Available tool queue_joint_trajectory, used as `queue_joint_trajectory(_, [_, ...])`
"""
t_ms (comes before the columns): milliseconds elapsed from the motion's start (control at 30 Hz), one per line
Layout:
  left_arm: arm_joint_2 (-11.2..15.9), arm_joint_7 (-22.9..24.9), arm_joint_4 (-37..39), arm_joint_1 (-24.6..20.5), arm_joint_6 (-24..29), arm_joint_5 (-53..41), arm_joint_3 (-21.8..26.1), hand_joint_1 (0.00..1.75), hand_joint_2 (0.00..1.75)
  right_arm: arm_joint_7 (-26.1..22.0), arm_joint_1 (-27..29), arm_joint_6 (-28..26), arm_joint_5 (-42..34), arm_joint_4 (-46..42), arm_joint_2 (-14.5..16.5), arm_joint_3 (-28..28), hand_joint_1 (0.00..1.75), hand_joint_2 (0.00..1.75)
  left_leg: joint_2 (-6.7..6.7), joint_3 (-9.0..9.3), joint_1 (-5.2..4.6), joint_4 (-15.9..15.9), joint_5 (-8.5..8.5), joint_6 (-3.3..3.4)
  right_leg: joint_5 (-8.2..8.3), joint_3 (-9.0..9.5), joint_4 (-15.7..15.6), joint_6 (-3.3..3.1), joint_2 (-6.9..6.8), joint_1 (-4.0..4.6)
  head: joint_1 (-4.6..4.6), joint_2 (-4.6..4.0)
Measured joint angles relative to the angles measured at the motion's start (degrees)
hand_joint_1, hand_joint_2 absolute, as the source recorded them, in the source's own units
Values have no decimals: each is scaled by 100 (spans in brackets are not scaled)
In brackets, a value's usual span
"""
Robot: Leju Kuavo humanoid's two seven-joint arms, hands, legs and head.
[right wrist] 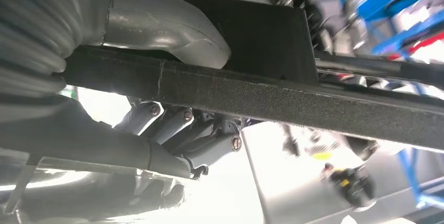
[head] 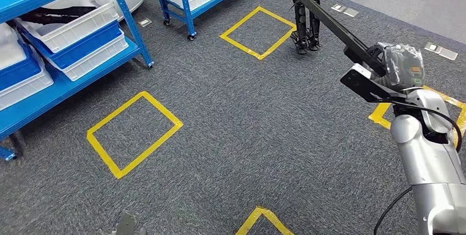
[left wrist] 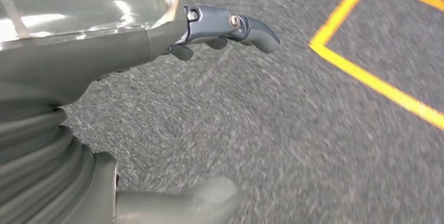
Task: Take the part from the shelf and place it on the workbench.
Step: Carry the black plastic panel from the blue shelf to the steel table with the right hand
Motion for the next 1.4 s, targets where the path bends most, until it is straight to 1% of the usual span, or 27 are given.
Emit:
queue_joint_trajectory(67, [-3,-2,2,8,0,1,0,0,175,-3,-33,5,0,22,-16,-6,175,175,-142,-321,-37,701,-270,65,14,-13,0,-42,152,60,-15,0])
queue_joint_trajectory(100, [-3,-2,2,9,0,2,1,0,175,-4,-33,6,2,33,-24,-7,175,175,-165,-385,-66,803,-247,126,23,-18,0,-60,238,100,-14,0])
queue_joint_trajectory(167, [-4,-5,2,6,-3,2,2,0,175,-5,-41,8,16,49,-59,-13,175,175,-265,-212,-161,371,95,317,44,-19,-2,-97,415,179,-14,0])
queue_joint_trajectory(233, [20,-9,1,-1,-10,2,1,0,175,-5,-74,15,33,55,-106,-24,175,175,-572,109,-250,-338,454,565,74,-26,-12,-123,561,198,15,0])
queue_joint_trajectory(300, [45,-5,-1,-6,-10,0,-1,0,175,-3,-119,33,40,69,-140,-30,175,175,-757,244,-304,-651,567,683,115,-63,-27,-112,689,154,16,0])
queue_joint_trajectory(367, [43,0,-1,-12,-5,1,0,0,175,-1,-135,56,47,80,-199,-38,175,175,-635,289,-313,-777,624,678,179,-106,-74,-57,836,139,-32,0])
queue_joint_trajectory(400, [39,-2,-1,-17,-4,3,3,0,175,5,-141,66,51,82,-244,-51,175,175,-551,331,-299,-885,675,654,188,-140,-72,-36,786,155,-39,0])
queue_joint_trajectory(467, [34,-20,-1,-12,-5,4,9,0,175,29,-226,89,63,89,-331,-79,175,175,-374,415,-256,-1103,789,602,46,-298,178,-30,449,201,-7,0])
queue_joint_trajectory(500, [32,-31,-1,-5,-7,4,11,0,175,42,-284,104,70,94,-358,-89,175,175,-282,428,-254,-1152,817,571,-111,-450,494,-36,236,194,10,0])
queue_joint_trajectory(533, [29,-41,0,5,-10,4,12,0,175,56,-335,120,81,99,-371,-90,175,175,-187,425,-248,-1170,824,563,-276,-619,874,-25,120,176,25,0])
queue_joint_trajectory(600, [26,-69,1,12,-15,4,14,0,175,91,-369,151,116,109,-375,-83,175,175,6,413,-227,-1167,819,522,-455,-828,1408,56,38,105,28,0])
queue_joint_trajectory(633, [24,-84,1,13,-19,4,15,0,175,117,-368,165,134,114,-381,-81,175,175,91,412,-210,-1159,808,490,-426,-770,1367,130,5,59,29,0])
queue_joint_trajectory(667, [22,-103,0,12,-27,4,15,0,175,142,-375,176,150,118,-393,-80,175,175,172,411,-187,-1136,789,444,-322,-588,1085,223,-57,10,28,0])
queue_joint_trajectory(733, [37,-155,-1,11,-80,4,17,0,175,181,-414,192,165,119,-421,-83,175,175,307,394,-173,-1033,713,318,-88,-93,289,382,-344,-39,48,0])
queue_joint_trajectory(767, [47,-185,-1,11,-112,4,18,0,175,195,-438,199,171,116,-432,-84,175,175,367,384,-183,-974,670,257,-19,64,19,381,-438,-32,45,0])
queue_joint_trajectory(800, [55,-207,-1,9,-137,3,18,0,175,209,-456,207,179,115,-445,-85,175,175,419,372,-197,-927,634,211,2,133,-100,334,-487,-18,43,0])
queue_joint_trajectory(867, [50,-221,-1,8,-146,2,17,0,175,223,-468,220,191,111,-484,-90,175,175,526,365,-186,-891,603,159,1,97,-92,173,-347,7,15,0])
queue_joint_trajectory(900, [47,-218,-1,8,-145,2,18,0,175,226,-473,223,195,109,-508,-92,175,175,483,352,-153,-863,567,135,8,84,-84,111,-285,2,11,0])
queue_joint_trajectory(967, [39,-214,0,17,-143,2,19,0,175,225,-505,225,199,105,-538,-97,175,175,197,246,-92,-576,327,94,32,67,-83,-5,-158,0,-1,0])
queue_joint_trajectory(1033, [33,-209,2,37,-142,2,19,0,175,222,-533,227,202,104,-540,-92,175,175,-111,-50,-75,143,-94,90,45,60,-83,-73,-30,20,-19,0])
queue_joint_trajectory(1100, [30,-200,4,51,-139,2,19,0,175,218,-538,236,203,105,-532,-86,175,175,-185,-351,-82,780,-316,116,50,51,-81,-95,126,61,-27,0])
queue_joint_trajectory(1133, [30,-195,4,54,-137,2,20,0,175,218,-537,239,203,105,-532,-87,175,175,-197,-387,-84,826,-261,145,53,48,-79,-100,210,79,-27,0])
queue_joint_trajectory(1200, [32,-191,4,59,-135,1,21,0,175,218,-541,243,203,105,-536,-89,175,175,-310,-161,-94,284,139,232,54,54,-77,-99,374,100,-26,0])
queue_joint_trajectory(1267, [43,-192,5,68,-134,-1,23,0,175,218,-551,243,202,106,-538,-90,175,175,-658,138,-94,-399,499,316,67,40,-72,-79,523,104,-15,0])
queue_joint_trajectory(1300, [46,-192,7,74,-133,-3,25,0,175,218,-555,244,201,107,-540,-89,175,175,-780,217,-103,-590,581,335,84,14,-71,-54,596,92,-25,0])
queue_joint_trajectory(1333, [48,-192,8,78,-133,-4,26,0,175,218,-552,244,200,107,-546,-88,175,175,-825,236,-116,-648,586,339,106,-18,-74,-21,667,75,-35,0])
queue_joint_trajectory(1400, [38,-194,9,71,-133,-8,28,0,175,218,-539,245,198,107,-601,-101,175,175,-661,252,-134,-739,612,338,155,-95,-97,63,772,57,-61,0])
